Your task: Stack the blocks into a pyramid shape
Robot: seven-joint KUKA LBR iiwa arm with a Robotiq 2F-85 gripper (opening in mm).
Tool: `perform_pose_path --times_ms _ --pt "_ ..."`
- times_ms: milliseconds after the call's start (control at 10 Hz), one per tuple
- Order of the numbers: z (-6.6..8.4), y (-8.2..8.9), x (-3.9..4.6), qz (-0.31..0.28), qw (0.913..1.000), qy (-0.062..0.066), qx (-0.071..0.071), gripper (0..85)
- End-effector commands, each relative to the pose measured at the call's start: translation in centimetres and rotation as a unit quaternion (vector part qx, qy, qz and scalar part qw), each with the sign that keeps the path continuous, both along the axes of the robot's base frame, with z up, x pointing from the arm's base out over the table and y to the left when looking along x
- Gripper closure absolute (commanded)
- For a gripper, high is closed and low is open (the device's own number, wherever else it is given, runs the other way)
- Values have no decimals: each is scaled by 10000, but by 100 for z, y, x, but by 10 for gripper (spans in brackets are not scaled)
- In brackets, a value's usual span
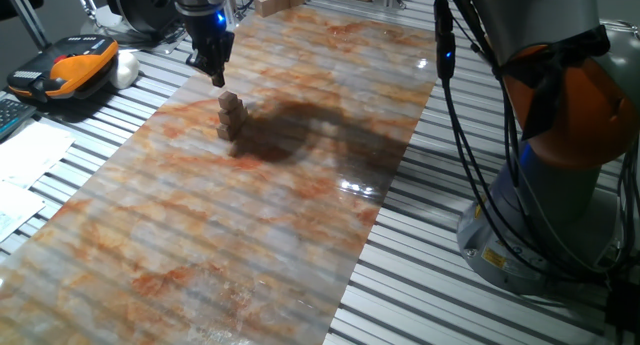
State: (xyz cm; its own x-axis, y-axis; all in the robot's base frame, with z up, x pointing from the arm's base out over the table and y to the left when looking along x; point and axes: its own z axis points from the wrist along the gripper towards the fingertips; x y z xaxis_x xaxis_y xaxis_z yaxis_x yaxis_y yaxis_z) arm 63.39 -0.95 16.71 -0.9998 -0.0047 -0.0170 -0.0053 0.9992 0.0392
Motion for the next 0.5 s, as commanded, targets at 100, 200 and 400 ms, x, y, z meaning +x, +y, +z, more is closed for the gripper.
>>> perform_pose_path --times_ms 100,200,400 --pt "8 9 -15 10 10000 -17 -35 850" --pt "15 -1 -16 10 10000 -17 -27 850" --pt "26 8 -8 -13 10000 -32 -19 850"
